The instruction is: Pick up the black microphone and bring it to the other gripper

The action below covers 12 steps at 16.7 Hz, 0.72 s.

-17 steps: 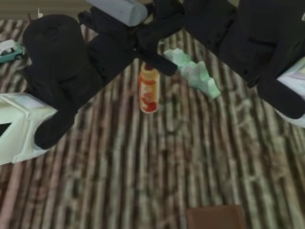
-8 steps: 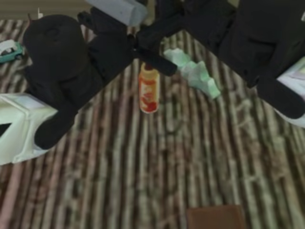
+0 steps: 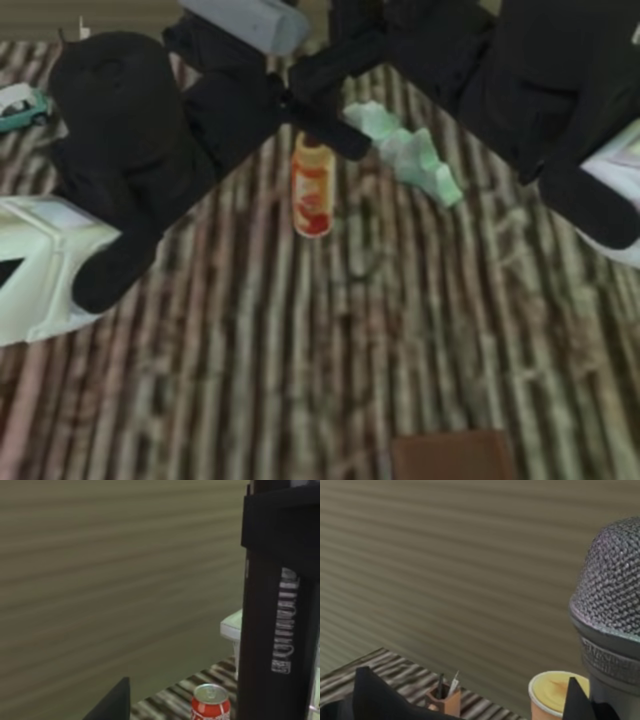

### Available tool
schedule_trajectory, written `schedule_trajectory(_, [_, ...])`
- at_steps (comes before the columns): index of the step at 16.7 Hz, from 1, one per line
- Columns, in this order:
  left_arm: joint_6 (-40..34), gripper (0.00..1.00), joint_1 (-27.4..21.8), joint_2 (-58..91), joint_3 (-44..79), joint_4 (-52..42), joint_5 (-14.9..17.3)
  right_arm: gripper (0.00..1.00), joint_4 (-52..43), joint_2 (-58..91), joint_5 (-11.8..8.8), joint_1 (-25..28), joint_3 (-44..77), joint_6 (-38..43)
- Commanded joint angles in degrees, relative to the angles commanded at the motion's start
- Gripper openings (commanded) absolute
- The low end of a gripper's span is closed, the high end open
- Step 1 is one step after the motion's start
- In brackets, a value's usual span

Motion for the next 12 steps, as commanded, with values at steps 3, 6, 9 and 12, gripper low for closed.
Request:
schedule_trajectory(3, [0.71,1.0,2.04,-0.4,-1.56,-0.25,-1.49,0.0,0.17,-1.42,0.28,-0.27,-0.06,-0.56])
schedule_trajectory(6, [0.67,1.0,3.26,-6.17,-6.22,-1.27,-0.97,0.0,0.01,-3.81,-2.18,-2.36,-2.26,-0.52])
schedule_trajectory(9, [0.58,1.0,4.59,-13.43,-11.92,-2.54,-0.24,0.0,-0.08,-6.66,-5.14,-4.92,-4.81,-0.47])
schedule_trajectory(12, [0.58,1.0,5.16,-16.11,-14.4,-2.96,0.15,0.0,-0.17,-7.85,-6.31,-6.21,-5.99,-0.46])
